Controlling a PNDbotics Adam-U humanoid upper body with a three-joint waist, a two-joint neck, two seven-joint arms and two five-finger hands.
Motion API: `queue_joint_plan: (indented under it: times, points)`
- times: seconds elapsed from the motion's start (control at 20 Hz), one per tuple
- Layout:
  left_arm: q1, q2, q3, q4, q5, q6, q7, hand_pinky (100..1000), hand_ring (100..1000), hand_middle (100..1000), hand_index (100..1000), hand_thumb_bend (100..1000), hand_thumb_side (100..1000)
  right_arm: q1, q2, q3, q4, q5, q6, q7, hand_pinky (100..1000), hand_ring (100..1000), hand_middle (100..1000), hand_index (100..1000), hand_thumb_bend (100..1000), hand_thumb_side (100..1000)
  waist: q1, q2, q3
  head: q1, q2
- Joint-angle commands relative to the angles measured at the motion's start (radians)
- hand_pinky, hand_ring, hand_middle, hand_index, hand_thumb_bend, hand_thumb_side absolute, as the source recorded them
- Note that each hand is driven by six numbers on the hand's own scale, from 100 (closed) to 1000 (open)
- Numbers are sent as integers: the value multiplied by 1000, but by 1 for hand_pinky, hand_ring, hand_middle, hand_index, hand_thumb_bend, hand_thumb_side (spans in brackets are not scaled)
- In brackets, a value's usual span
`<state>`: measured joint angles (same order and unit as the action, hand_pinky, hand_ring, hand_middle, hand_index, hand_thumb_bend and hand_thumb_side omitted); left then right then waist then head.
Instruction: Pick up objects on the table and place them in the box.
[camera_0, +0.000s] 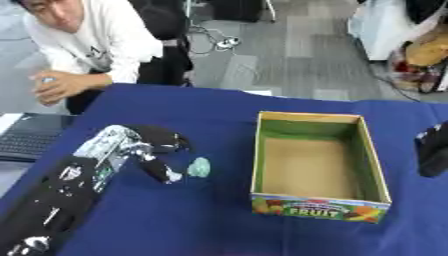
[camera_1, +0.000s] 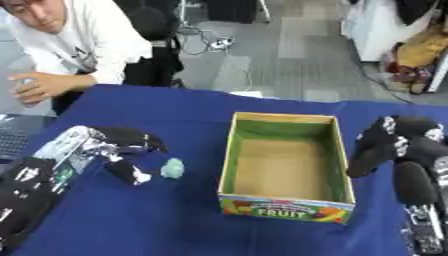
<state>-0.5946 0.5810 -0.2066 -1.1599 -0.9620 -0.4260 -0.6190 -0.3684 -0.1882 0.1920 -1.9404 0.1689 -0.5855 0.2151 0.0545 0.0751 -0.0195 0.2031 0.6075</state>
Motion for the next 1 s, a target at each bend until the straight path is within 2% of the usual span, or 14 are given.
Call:
queue_joint_plan:
  times: [0.05,0.2,0.3,0.35,0.4,0.5,1.0]
  points:
    - [-29,9,6,12,-32,-16,5,682,804,939,982,1000,662,-6,-4,0,-10,-5,2,1,100,239,366,463,100,922,2,-15,-1,11,3]
    - [-37,3,8,19,-67,-25,27,702,829,962,986,1000,651,-6,-4,0,-11,-6,3,2,100,239,366,463,100,922,3,-14,-2,13,5]
    - [-43,-1,10,25,-86,-28,44,702,831,966,984,968,630,-5,-4,0,-11,-7,3,2,100,238,365,463,100,922,3,-14,-2,14,6]
    - [-46,-4,11,28,-94,-28,53,700,829,965,983,923,607,-5,-4,0,-11,-8,3,2,100,238,365,463,100,921,3,-14,-2,14,7]
    - [-49,-8,13,33,-101,-29,62,701,830,966,983,931,611,-5,-4,0,-11,-8,3,2,100,238,365,463,100,921,3,-14,-2,15,7]
    - [-58,-16,17,46,-114,-29,76,696,827,964,985,868,597,-5,-3,0,-11,-8,3,3,100,238,365,462,100,921,2,-15,-3,15,6]
    - [-107,-61,40,138,-162,-22,108,676,817,961,985,786,562,-4,-1,0,-11,-10,5,4,100,238,364,462,100,920,2,-18,-7,23,5]
